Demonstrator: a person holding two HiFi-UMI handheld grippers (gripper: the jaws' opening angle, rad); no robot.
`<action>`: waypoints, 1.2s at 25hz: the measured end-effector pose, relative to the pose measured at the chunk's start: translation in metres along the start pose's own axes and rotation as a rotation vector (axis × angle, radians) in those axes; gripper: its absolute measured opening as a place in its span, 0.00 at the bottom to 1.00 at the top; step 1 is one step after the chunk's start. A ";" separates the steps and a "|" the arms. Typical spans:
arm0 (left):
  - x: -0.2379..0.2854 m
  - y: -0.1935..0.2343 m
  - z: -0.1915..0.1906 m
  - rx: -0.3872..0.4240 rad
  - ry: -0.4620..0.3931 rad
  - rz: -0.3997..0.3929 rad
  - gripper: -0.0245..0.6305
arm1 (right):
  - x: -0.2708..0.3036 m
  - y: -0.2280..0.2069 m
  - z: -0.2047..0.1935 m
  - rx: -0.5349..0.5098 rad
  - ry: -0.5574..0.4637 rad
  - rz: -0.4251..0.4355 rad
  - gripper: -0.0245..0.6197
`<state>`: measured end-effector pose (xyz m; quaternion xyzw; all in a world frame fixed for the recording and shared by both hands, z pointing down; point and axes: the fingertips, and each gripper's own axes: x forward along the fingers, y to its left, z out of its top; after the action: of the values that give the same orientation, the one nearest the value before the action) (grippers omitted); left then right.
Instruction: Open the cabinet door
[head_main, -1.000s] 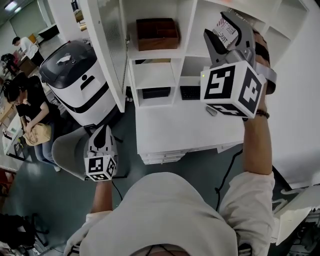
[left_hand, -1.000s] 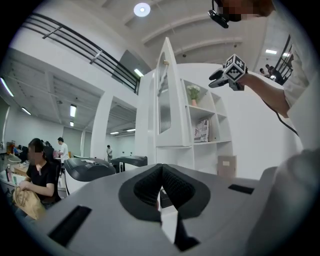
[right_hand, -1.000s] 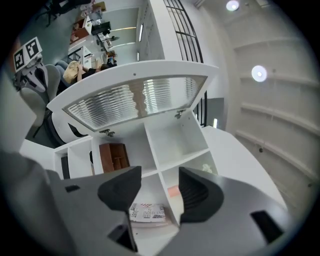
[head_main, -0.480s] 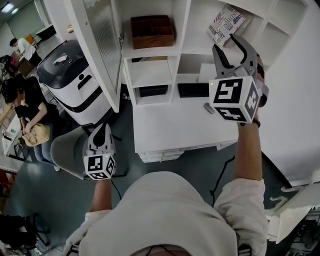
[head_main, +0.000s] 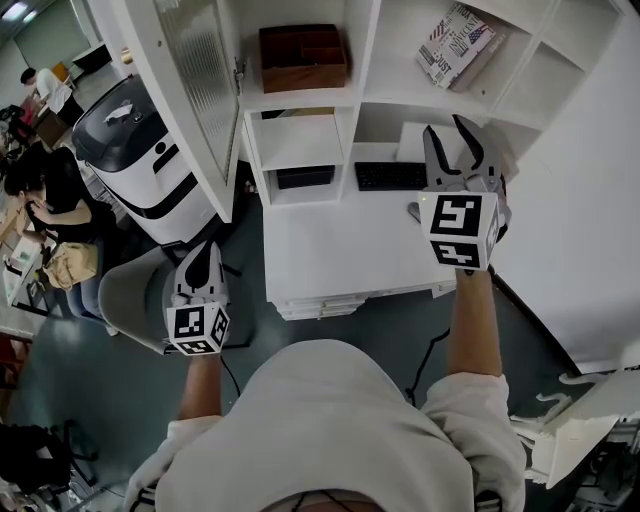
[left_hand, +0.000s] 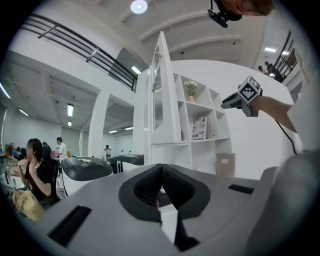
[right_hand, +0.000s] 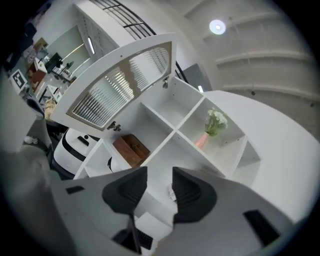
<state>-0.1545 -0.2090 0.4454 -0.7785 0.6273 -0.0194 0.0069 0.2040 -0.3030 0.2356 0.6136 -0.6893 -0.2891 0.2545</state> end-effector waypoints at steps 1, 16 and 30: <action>0.000 -0.001 0.000 0.000 0.001 0.000 0.04 | -0.001 0.004 -0.007 0.025 0.002 0.006 0.29; 0.005 -0.015 -0.006 0.001 0.008 -0.001 0.04 | -0.018 0.056 -0.077 0.293 0.005 0.056 0.18; 0.009 -0.028 -0.009 0.002 0.007 0.000 0.04 | -0.037 0.106 -0.117 0.485 -0.026 0.104 0.09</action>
<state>-0.1256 -0.2122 0.4561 -0.7783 0.6274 -0.0226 0.0053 0.2169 -0.2676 0.3933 0.6166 -0.7724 -0.1098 0.1053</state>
